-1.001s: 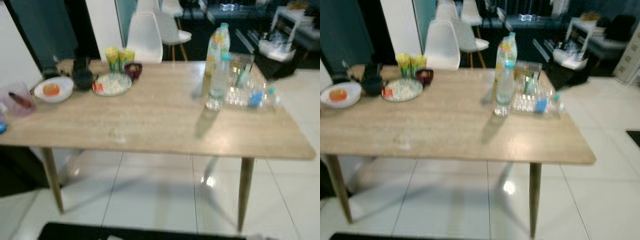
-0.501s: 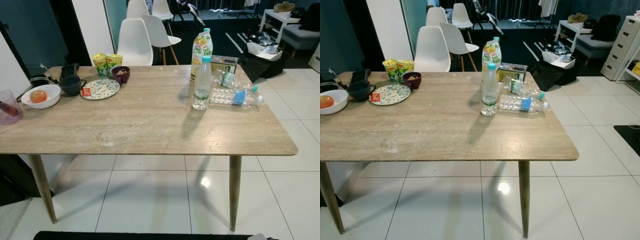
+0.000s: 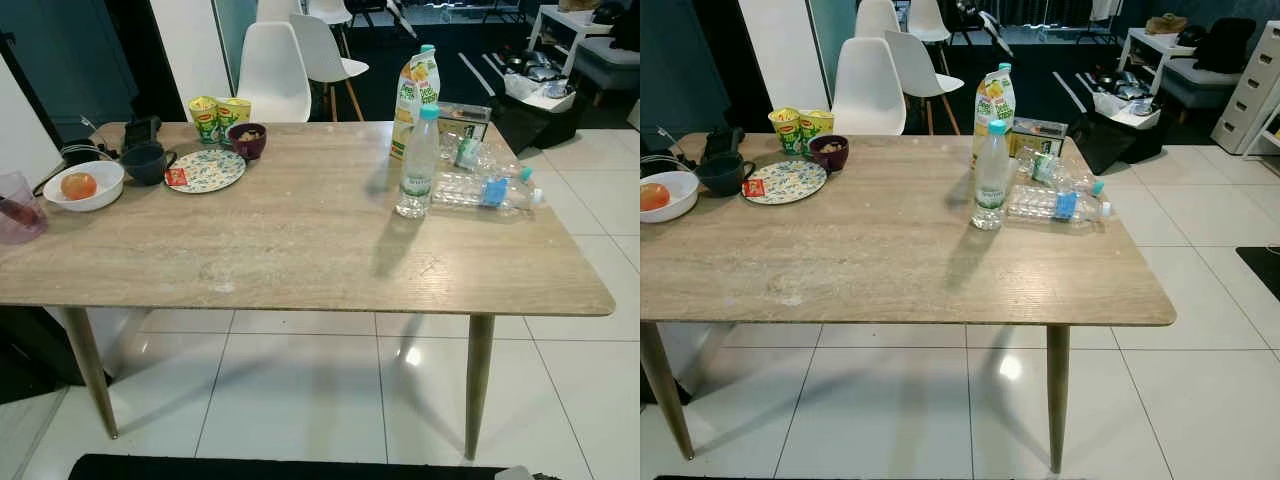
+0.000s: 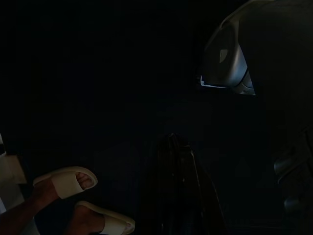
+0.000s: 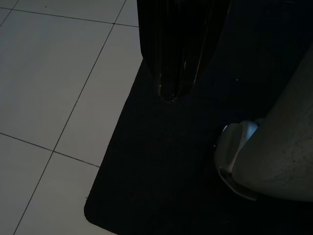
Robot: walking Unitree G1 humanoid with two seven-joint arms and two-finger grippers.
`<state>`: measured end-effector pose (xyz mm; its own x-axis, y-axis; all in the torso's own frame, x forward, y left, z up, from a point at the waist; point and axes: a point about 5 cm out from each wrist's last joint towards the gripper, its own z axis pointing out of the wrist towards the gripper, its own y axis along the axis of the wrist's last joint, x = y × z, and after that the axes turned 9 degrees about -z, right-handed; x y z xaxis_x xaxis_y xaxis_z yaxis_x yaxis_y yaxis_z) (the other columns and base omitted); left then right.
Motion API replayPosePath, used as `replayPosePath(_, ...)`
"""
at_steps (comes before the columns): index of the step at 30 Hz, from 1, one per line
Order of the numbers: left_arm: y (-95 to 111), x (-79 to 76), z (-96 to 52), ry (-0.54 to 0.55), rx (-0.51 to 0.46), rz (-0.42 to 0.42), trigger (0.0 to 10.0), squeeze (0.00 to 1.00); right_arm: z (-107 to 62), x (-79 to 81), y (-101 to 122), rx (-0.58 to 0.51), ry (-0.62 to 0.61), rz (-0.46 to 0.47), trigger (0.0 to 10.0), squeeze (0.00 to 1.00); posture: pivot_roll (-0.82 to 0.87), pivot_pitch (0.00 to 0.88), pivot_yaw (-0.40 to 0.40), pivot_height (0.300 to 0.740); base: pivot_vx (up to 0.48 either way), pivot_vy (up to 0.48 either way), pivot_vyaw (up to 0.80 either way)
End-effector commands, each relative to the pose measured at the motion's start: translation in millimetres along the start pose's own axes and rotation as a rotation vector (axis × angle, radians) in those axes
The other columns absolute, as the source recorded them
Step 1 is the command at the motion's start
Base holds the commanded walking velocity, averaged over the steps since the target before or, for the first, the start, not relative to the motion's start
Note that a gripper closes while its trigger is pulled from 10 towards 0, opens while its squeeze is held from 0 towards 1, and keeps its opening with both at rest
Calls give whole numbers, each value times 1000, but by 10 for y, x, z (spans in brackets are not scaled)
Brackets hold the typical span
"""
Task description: Restocking fridge
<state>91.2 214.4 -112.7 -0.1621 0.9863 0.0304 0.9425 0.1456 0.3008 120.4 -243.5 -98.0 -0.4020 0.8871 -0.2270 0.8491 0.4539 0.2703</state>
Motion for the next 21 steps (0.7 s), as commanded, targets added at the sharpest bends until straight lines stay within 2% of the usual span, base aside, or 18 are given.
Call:
replayPosePath(1, 491, -80, 3, -12, -190, -28, 10000, 0, 2, 13, 8, -4, 2, 12, 10000, 0, 12, 0, -31, 740, 251, 0, 0)
replayPosePath(21, 519, -167, 7, -47, -195, 6, 10000, 0, 4, 30, 4, -1, 3, 21, 10000, 0, 13, 0, -32, 740, 295, 0, 0)
